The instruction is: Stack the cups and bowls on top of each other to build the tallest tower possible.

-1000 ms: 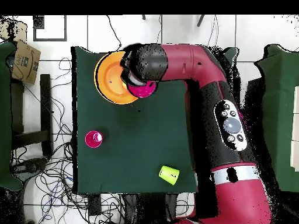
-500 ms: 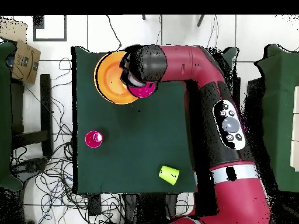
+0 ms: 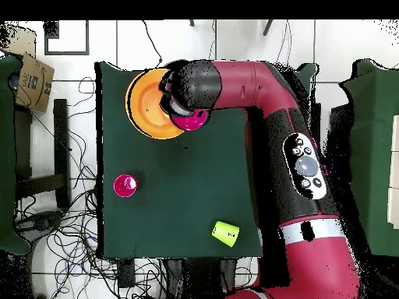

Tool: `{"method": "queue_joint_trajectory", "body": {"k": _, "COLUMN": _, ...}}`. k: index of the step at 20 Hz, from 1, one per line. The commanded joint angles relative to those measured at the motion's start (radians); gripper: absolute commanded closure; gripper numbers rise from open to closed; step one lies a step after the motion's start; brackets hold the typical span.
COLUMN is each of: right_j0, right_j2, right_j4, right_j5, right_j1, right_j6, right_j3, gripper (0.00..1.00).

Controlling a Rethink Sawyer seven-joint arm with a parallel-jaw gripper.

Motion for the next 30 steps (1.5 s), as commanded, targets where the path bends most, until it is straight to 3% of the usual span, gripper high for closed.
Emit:
{"method": "queue_joint_trajectory", "body": {"k": 1, "right_j0": 0.030, "right_j2": 0.030, "right_j4": -0.049, "right_j5": -0.031, "right_j1": 0.035, "right_j6": -0.147, "right_j3": 0.085, "gripper": 0.00}}
{"method": "queue_joint_trajectory", "body": {"k": 19, "right_j0": 0.023, "right_j2": 0.019, "right_j4": -0.069, "right_j5": -0.065, "right_j1": 0.043, "right_j6": -0.155, "right_j3": 0.120, "gripper": 0.00}}
{"method": "queue_joint_trajectory", "body": {"k": 30, "right_j0": 0.040, "right_j2": 0.022, "right_j4": -0.072, "right_j5": -0.092, "right_j1": 0.085, "right_j6": -0.132, "right_j3": 0.112, "gripper": 0.00}}
